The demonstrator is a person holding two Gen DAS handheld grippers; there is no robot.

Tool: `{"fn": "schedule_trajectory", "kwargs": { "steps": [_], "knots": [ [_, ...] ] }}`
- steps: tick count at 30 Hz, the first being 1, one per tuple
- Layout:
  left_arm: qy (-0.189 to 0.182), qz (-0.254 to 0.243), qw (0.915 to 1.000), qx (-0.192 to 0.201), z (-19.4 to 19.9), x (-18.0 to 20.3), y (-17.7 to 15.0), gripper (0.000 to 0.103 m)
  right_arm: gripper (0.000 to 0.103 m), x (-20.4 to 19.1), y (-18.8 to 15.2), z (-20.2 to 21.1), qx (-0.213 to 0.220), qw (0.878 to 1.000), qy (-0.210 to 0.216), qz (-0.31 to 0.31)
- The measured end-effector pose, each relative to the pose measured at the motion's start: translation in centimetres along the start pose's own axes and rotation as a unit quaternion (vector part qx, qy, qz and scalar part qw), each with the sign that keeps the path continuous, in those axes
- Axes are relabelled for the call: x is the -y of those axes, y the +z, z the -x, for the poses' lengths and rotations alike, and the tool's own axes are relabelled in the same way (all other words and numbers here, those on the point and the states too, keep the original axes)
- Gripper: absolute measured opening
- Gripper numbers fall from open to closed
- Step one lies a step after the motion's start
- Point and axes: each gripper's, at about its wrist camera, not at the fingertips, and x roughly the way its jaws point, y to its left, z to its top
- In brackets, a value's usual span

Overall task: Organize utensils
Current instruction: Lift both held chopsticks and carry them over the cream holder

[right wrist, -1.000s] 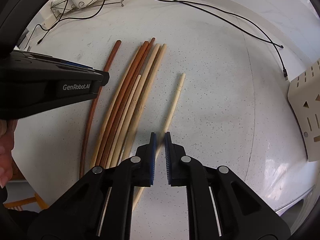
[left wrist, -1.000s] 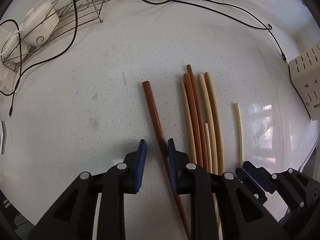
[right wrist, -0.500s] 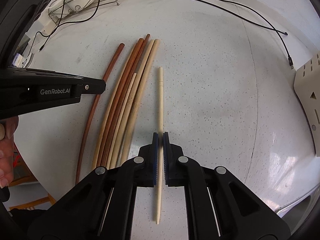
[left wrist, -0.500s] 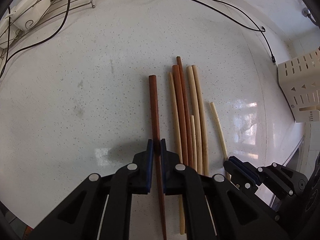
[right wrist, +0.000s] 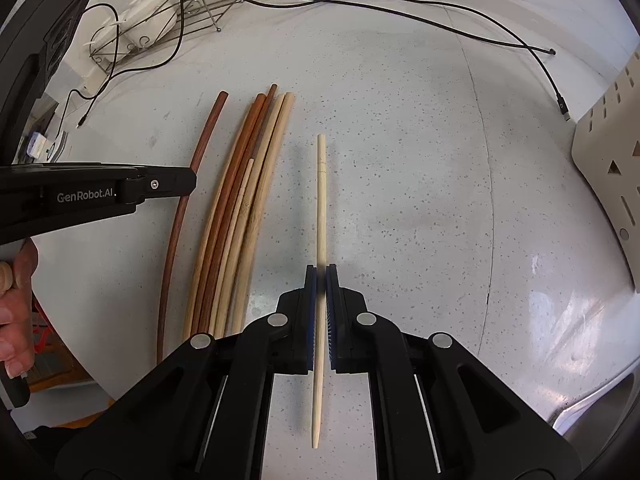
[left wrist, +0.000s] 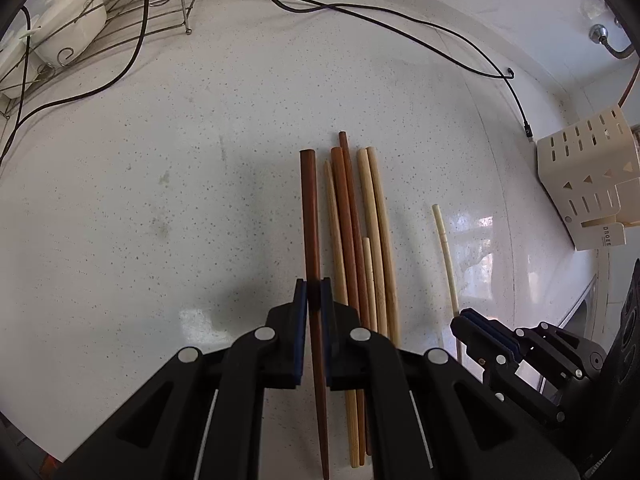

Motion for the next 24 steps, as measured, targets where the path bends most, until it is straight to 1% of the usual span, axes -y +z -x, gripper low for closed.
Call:
{"fn": "schedule_trajectory", "kwargs": {
  "steps": [3, 10, 15, 18, 24],
  "knots": [
    [-0.001, -0.002, 0.9998, 0.018, 1.0, -0.5, 0.0, 0.006, 0.004, 0.2, 0.1, 0.5, 0.014, 1.000, 0.010, -0.013],
    [-0.006, -0.011, 0.9990, 0.044, 2.6, -0.7, -0.5, 0.006, 0.004, 2.5, -0.1, 1.6, 0.036, 0.994, 0.057, -0.080],
    [-0.006, -0.029, 0.9965, 0.078, 4.3, 0.3, -0.6, 0.006, 0.004, 3.5, -0.2, 2.8, 0.053, 0.991, 0.060, -0.106],
    [-0.011, -0.035, 0.9953, 0.090, 5.1, 0.9, -0.7, 0.006, 0.004, 3.9, -0.1, 3.5, 0.063, 0.990, 0.059, -0.115],
    [-0.015, -0.044, 0.9912, 0.124, 6.4, 1.7, -0.7, 0.006, 0.004, 4.1, 0.2, 4.7, 0.083, 0.989, 0.051, -0.115]
  ]
}}
